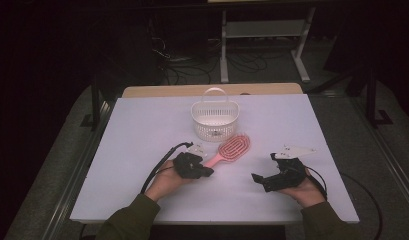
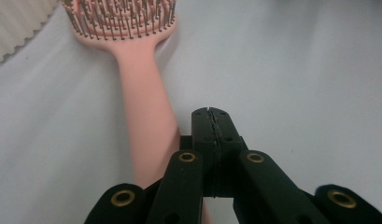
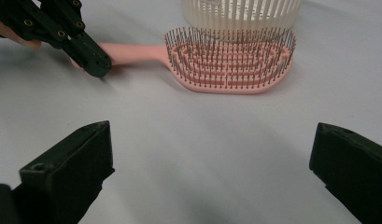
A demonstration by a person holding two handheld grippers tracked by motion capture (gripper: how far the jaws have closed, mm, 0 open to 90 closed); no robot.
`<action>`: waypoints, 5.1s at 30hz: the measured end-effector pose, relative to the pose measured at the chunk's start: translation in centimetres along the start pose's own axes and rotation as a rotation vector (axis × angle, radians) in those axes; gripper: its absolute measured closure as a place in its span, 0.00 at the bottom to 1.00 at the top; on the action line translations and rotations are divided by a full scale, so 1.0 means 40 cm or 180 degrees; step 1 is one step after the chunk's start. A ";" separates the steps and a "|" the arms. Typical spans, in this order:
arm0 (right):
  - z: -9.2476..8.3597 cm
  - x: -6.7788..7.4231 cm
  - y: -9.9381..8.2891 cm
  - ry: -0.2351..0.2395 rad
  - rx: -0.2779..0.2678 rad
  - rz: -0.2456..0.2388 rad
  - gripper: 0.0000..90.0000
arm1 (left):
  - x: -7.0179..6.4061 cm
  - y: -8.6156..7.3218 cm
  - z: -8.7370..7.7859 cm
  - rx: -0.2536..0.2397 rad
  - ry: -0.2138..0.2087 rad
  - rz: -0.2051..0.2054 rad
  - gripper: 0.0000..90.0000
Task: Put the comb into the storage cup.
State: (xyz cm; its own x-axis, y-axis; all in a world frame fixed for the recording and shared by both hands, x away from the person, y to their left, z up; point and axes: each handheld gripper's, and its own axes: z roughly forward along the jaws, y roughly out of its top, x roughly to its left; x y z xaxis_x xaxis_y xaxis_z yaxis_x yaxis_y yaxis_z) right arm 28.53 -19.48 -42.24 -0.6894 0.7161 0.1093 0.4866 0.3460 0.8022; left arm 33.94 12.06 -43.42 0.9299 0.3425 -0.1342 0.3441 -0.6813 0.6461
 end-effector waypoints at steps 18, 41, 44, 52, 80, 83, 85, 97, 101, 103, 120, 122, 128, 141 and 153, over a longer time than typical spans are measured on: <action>0.000 -0.001 0.000 0.0003 -0.0002 0.0005 0.00 | 0.038 -0.024 -0.032 0.0031 0.0157 -0.0107 1.00; 0.000 -0.001 -0.001 0.0009 0.0010 0.0002 0.00 | 0.058 -0.037 -0.061 -0.0081 0.0152 -0.0209 0.94; 0.000 -0.001 -0.002 0.0011 0.0011 0.0001 0.00 | 0.055 -0.036 -0.076 -0.0157 0.0110 -0.0209 0.91; 0.003 -0.002 -0.001 0.0014 0.0019 -0.0013 0.00 | 0.050 -0.044 -0.120 -0.0301 0.0101 -0.0216 0.81; 0.004 0.004 -0.002 -0.0052 0.0044 -0.0021 0.00 | 0.041 -0.190 -0.272 -0.0739 0.0464 -0.0417 0.38; 0.004 0.006 -0.003 -0.0059 0.0050 -0.0012 0.00 | 0.038 -0.204 -0.279 -0.0790 0.0517 -0.0429 0.30; 0.005 0.007 -0.003 -0.0059 0.0045 -0.0008 0.00 | 0.038 -0.208 -0.280 -0.0797 0.0540 -0.0424 0.26; 0.007 0.009 -0.004 -0.0046 0.0051 -0.0004 0.00 | 0.024 -0.236 -0.261 -0.0776 0.0560 -0.0258 0.00; 0.006 0.008 -0.003 -0.0043 0.0032 -0.0007 0.00 | 0.024 -0.237 -0.258 -0.0747 0.0564 -0.0259 0.00; 0.005 0.008 -0.003 -0.0045 0.0029 -0.0006 0.00 | 0.025 -0.237 -0.259 -0.0763 0.0560 -0.0263 0.00; -0.002 0.002 -0.004 -0.0032 -0.0020 0.0035 0.00 | 0.028 -0.211 -0.270 -0.0818 0.0597 -0.0194 0.00; -0.003 0.001 -0.004 -0.0032 -0.0025 0.0039 0.00 | 0.029 -0.207 -0.269 -0.0825 0.0601 -0.0180 0.00; -0.005 0.001 -0.004 -0.0019 -0.0042 0.0045 0.00 | 0.034 -0.195 -0.263 -0.0813 0.0595 -0.0156 0.00; -0.011 -0.001 -0.003 -0.0029 -0.0075 0.0062 0.00 | 0.046 -0.169 -0.249 -0.0839 0.0530 -0.0212 0.00; -0.013 -0.005 -0.003 -0.0023 -0.0088 0.0075 0.00 | 0.062 -0.138 -0.237 -0.0820 0.0479 -0.0207 0.00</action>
State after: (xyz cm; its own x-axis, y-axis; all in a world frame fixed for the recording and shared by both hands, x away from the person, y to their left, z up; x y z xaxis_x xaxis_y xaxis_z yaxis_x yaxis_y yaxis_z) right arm 28.35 -19.98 -42.06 -0.6741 0.7282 0.1243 0.4876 0.3122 0.8153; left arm 33.11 22.83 -40.20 0.8708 0.4850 -0.0812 0.3402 -0.4748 0.8117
